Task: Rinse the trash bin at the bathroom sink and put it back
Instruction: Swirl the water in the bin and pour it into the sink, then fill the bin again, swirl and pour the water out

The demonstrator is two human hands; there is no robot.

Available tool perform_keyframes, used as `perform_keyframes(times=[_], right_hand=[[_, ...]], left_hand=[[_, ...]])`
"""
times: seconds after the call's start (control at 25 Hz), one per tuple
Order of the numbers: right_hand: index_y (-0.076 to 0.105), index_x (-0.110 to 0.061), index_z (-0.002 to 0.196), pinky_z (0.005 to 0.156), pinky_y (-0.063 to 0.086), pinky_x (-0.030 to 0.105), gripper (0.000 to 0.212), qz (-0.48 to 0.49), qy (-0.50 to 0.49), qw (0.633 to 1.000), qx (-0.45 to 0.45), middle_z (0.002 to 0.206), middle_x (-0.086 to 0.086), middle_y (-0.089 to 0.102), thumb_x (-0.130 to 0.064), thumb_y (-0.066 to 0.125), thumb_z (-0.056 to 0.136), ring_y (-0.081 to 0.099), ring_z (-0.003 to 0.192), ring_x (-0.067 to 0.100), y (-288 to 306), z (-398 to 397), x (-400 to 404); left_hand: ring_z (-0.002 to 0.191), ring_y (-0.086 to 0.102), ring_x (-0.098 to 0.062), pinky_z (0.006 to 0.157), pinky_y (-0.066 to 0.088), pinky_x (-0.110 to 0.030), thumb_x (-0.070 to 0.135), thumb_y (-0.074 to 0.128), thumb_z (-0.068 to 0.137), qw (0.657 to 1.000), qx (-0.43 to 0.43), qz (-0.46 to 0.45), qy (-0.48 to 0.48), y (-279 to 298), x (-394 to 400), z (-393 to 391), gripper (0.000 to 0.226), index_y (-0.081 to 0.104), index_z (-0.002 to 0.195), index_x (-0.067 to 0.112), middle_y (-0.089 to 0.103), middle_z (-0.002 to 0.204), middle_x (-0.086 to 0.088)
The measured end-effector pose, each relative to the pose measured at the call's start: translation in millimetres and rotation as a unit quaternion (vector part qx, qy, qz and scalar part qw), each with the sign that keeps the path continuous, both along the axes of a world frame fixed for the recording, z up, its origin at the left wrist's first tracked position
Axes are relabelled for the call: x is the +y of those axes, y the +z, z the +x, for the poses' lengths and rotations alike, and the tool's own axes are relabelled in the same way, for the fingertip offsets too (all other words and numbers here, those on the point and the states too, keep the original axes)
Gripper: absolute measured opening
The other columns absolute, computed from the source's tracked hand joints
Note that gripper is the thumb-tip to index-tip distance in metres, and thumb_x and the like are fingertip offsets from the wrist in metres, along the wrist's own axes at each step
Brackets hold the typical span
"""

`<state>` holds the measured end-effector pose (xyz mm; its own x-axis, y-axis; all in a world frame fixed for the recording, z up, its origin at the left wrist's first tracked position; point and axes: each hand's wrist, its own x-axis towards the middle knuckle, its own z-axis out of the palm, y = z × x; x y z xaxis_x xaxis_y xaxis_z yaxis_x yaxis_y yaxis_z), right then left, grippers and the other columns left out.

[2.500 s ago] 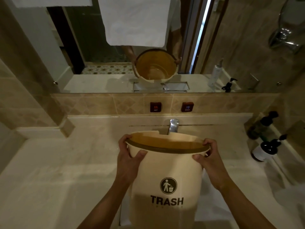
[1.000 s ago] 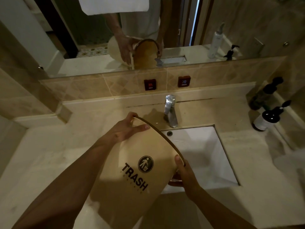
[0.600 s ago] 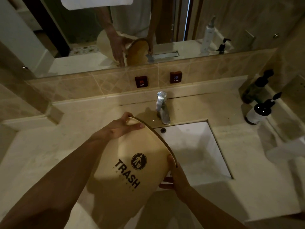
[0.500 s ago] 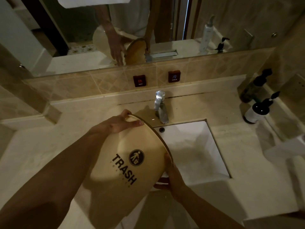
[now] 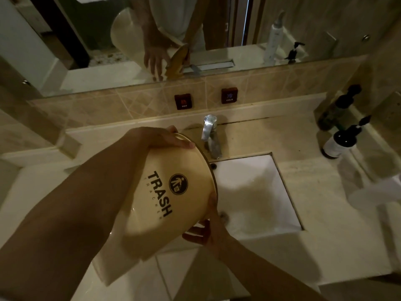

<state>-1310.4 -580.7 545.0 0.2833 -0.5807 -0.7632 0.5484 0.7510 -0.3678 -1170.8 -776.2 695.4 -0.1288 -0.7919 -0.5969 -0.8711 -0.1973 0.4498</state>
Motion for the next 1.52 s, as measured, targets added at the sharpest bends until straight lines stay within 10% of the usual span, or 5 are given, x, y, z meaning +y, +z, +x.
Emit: perform_keyframes(times=[0.28, 0.68, 0.88, 1.2, 1.52], right_hand=[[0.050, -0.021, 0.132, 0.077, 0.057, 0.052, 0.095, -0.014, -0.005, 1.000, -0.013, 0.125, 0.017, 0.059, -0.079, 0.062, 0.058, 0.068, 0.099, 0.037, -2.0, -9.4, -6.6], [0.035, -0.039, 0.130, 0.075, 0.058, 0.043, 0.077, -0.215, 0.084, 0.956, 0.181, 0.131, 0.001, 0.054, -0.068, 0.063, 0.065, 0.059, 0.112, 0.026, 26.1, -123.6, -101.8], [0.037, -0.032, 0.127, 0.084, 0.056, 0.046, 0.064, -0.250, 0.153, 0.911, 0.290, 0.128, 0.002, 0.049, -0.046, 0.072, 0.075, 0.055, 0.111, 0.024, 26.9, -162.1, -139.8], [0.035, -0.022, 0.125, 0.073, 0.051, 0.035, 0.058, -0.277, 0.227, 0.893, 0.274, 0.115, 0.002, 0.053, -0.010, 0.071, 0.081, 0.057, 0.088, 0.012, 17.8, -179.3, -154.5], [0.043, -0.022, 0.119, 0.088, 0.050, 0.051, 0.033, -0.229, 0.156, 0.910, 0.308, 0.109, -0.002, 0.051, -0.036, 0.054, 0.092, 0.054, 0.097, 0.017, 9.2, -179.2, -154.9]], left_hand=[[0.128, 0.045, -0.032, 0.096, 0.037, -0.036, 0.053, 0.070, 0.079, 1.000, 0.001, -0.013, -0.011, 3.5, -2.7, -1.7, 0.079, 0.039, 0.142, 0.015, 0.049, 0.139, -0.012], [0.095, 0.061, -0.017, 0.084, 0.052, -0.037, 0.082, 0.066, 0.057, 0.971, 0.103, -0.191, 0.101, -18.1, 19.7, -8.1, 0.083, 0.034, 0.120, 0.038, 0.060, 0.112, 0.000], [0.075, 0.055, -0.010, 0.066, 0.046, -0.024, 0.063, 0.074, 0.068, 0.945, 0.164, -0.207, 0.195, -63.9, 64.5, -16.8, 0.069, 0.032, 0.116, 0.038, 0.057, 0.094, 0.003], [0.105, 0.058, -0.020, 0.089, 0.053, -0.041, 0.074, 0.067, 0.055, 0.935, 0.143, -0.199, 0.255, -108.5, 93.8, -26.1, 0.078, 0.027, 0.117, 0.049, 0.055, 0.121, 0.000], [0.105, 0.054, -0.020, 0.085, 0.050, -0.031, 0.045, 0.076, 0.076, 0.949, 0.173, -0.144, 0.221, -127.0, 65.3, -28.2, 0.074, 0.028, 0.131, 0.033, 0.050, 0.118, 0.000]])
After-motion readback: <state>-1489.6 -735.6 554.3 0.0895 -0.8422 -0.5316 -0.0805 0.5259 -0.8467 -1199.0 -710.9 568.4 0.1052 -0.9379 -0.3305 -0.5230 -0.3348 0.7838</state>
